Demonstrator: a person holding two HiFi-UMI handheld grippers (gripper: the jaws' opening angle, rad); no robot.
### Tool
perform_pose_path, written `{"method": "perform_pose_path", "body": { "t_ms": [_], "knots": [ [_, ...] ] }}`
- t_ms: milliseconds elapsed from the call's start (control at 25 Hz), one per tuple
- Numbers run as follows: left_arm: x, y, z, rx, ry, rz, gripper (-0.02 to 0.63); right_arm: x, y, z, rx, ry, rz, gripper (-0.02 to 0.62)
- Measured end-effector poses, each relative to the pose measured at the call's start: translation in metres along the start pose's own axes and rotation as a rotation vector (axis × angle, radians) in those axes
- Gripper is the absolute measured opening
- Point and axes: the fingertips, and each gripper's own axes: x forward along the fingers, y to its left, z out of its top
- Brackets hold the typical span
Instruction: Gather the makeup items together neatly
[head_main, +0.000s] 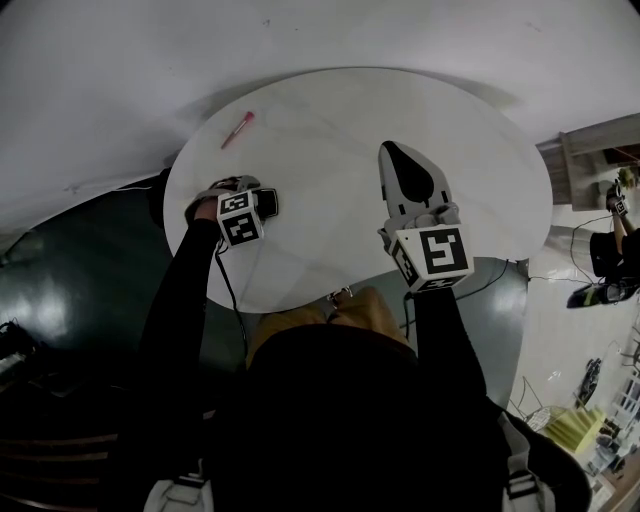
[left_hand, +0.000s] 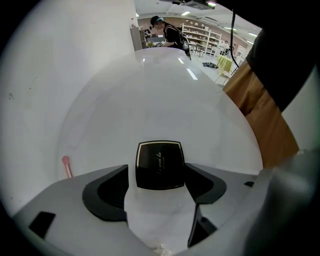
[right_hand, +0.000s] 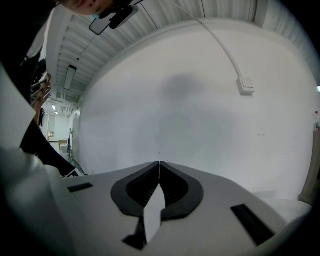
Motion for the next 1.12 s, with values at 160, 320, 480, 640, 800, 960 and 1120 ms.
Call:
{"method": "perform_pose_path", "body": {
  "t_ms": [160,320,480,640,800,960,1120],
  "knots": [
    [-0.010,0.000,0.001,0.000,-0.028,0.015,0.350,0.002,0.002,0.005,-0.003,-0.003,0.010,0.028],
    [-0.029,0.005,-0.001,-0.094,-0.095,0.050,0.350,0.011,0.009,0.008,-0.006,-0.011,0.050,0.028],
    [-0.077,0.023,0.005,-0.260,-0.260,0.185,0.350,0.019,0.026,0.013,-0.011,-0.028,0.116,0.028],
    [-0.147,0.050,0.005,-0.449,-0.480,0.386,0.348,0.033,0.048,0.018,-0.017,-0.047,0.198,0.028],
    [-0.227,0.057,0.003,-0.561,-0.645,0.652,0.348,0.040,0.072,0.029,-0.019,-0.094,0.279,0.028],
    [-0.292,0.044,-0.007,-0.661,-0.746,0.905,0.348,0.044,0.094,0.038,-0.010,-0.124,0.352,0.028],
    [-0.328,0.017,-0.016,-0.750,-0.795,1.097,0.348,0.046,0.119,0.045,0.010,-0.140,0.398,0.028]
  ]
}}
